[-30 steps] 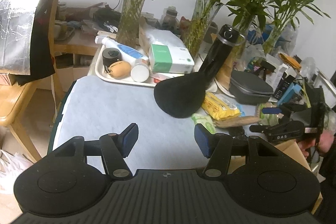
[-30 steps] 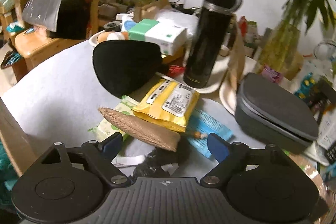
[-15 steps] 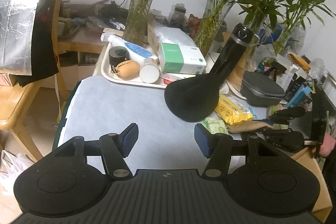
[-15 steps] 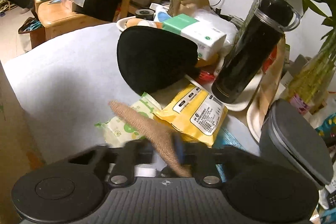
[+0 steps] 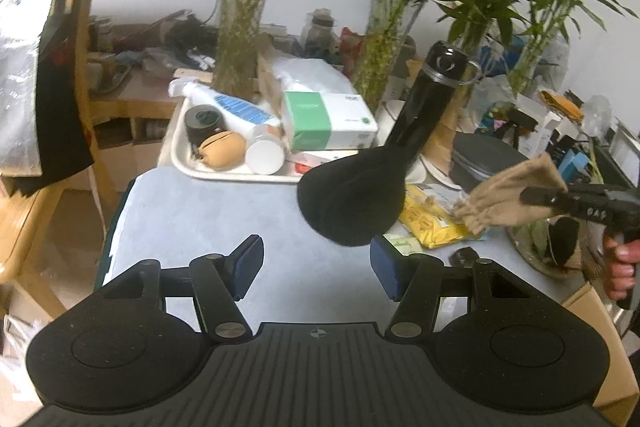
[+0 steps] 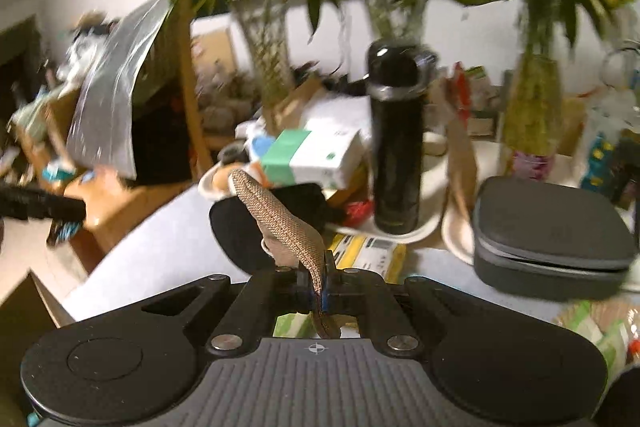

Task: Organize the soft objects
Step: 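Grasp the black fabric eye mask with the left tool while the right tool holds the pouch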

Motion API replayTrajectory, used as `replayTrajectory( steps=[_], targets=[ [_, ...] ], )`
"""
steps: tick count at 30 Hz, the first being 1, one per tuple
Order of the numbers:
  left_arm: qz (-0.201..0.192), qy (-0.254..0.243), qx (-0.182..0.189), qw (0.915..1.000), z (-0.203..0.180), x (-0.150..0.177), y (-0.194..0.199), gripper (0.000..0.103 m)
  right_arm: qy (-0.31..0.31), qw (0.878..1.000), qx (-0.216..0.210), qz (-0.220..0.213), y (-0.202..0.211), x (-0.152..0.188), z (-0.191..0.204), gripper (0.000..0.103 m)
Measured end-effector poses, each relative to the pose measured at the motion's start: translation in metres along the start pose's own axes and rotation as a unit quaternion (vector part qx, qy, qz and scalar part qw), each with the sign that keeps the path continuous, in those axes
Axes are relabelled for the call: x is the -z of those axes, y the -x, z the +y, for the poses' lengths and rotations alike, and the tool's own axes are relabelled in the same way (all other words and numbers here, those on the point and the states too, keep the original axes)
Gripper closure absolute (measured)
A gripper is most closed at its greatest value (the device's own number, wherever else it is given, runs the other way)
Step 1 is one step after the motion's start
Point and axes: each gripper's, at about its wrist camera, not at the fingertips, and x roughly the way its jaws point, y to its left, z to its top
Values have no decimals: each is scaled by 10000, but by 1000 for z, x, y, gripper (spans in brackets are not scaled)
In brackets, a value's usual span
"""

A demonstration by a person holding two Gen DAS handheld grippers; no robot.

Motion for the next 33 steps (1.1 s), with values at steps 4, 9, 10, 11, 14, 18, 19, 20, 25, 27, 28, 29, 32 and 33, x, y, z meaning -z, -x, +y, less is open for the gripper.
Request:
replayTrajectory(
  steps=[4,9,10,11,14,18,19,20,25,27,28,29,32,33],
  targets=[
    [-38,-263,128,9996,-7,-5,-8,45,-144,9997,178,-81,12,3,-1,98],
    [-171,-815,474,9954,-9,-3,-29,45,-243,9996,108,-131,19,6,-1,98],
    [-215,-936,531,9940,-8,-2,-35,45,-248,9995,133,-132,19,7,-1,98],
    [-259,-1030,548,9928,-6,-1,-41,45,-283,9994,151,-134,19,7,-1,98],
    [-257,-1105,608,9917,-1,-2,-62,45,-501,9986,132,-141,19,8,-7,98],
    [-67,-1134,838,9900,5,-1,-94,45,-601,9979,178,-152,20,9,-10,98],
    [-26,-1126,860,9899,7,0,-101,45,-618,9978,179,-155,20,10,-11,98],
    [3,-1086,895,9900,9,2,-109,45,-636,9977,168,-161,20,10,-11,98],
    [2,-1079,1176,9872,13,8,-139,45,-693,9973,161,-178,19,10,-11,98],
    [58,-1011,1245,9870,13,10,-152,46,-681,9974,183,-167,18,10,-11,98],
    [85,-987,1327,9862,14,10,-157,46,-663,9975,196,-156,17,10,-10,98],
    [81,-967,1390,9855,14,11,-162,46,-648,9976,208,-149,16,10,-10,98],
    [23,-985,1506,9837,11,9,-168,47,-577,9977,265,-220,17,10,-7,98],
    [14,-968,1543,9833,10,7,-168,51,-572,9976,265,-269,18,9,-6,98]
  ],
)
